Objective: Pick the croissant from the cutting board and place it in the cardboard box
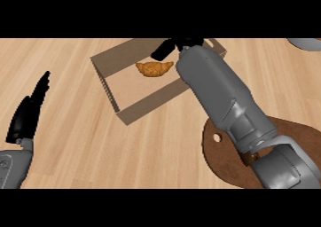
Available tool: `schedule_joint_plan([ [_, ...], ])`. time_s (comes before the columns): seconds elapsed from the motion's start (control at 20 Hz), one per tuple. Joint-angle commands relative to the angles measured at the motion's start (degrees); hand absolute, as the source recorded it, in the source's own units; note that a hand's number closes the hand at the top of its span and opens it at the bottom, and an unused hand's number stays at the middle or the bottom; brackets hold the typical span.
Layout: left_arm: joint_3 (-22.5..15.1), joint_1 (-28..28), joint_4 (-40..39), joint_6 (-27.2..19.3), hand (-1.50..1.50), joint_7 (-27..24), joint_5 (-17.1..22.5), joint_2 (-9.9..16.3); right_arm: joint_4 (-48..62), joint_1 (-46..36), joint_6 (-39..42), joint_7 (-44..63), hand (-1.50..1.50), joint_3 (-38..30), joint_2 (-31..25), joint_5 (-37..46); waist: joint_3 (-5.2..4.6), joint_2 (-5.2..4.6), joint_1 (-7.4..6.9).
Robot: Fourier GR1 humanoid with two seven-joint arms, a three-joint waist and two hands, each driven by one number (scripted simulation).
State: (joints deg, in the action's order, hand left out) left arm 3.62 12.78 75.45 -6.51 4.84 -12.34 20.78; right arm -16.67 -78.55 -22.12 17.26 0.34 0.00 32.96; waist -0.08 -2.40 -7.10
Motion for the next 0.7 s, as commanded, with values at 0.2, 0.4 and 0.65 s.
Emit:
schedule_joint_plan([
  [0.2,0.31,-0.36,0.11,1.07,0.00,-1.24,-0.02,0.99,1.54,-0.19,-5.83,-8.96,-1.50,-2.45,0.00,-4.51,0.06,0.12,0.05],
  [0.4,0.42,0.01,-0.51,0.24,0.00,-0.50,-0.42,0.43,0.12,-0.01,-11.92,-13.50,-1.50,-5.07,0.00,-7.18,0.09,0.12,0.58],
  [0.65,0.74,-1.02,0.29,-1.53,0.00,-0.15,-0.95,-0.48,-2.64,1.25,-15.22,-20.80,-1.50,-10.61,-0.02,-12.68,0.16,0.62,2.11],
])
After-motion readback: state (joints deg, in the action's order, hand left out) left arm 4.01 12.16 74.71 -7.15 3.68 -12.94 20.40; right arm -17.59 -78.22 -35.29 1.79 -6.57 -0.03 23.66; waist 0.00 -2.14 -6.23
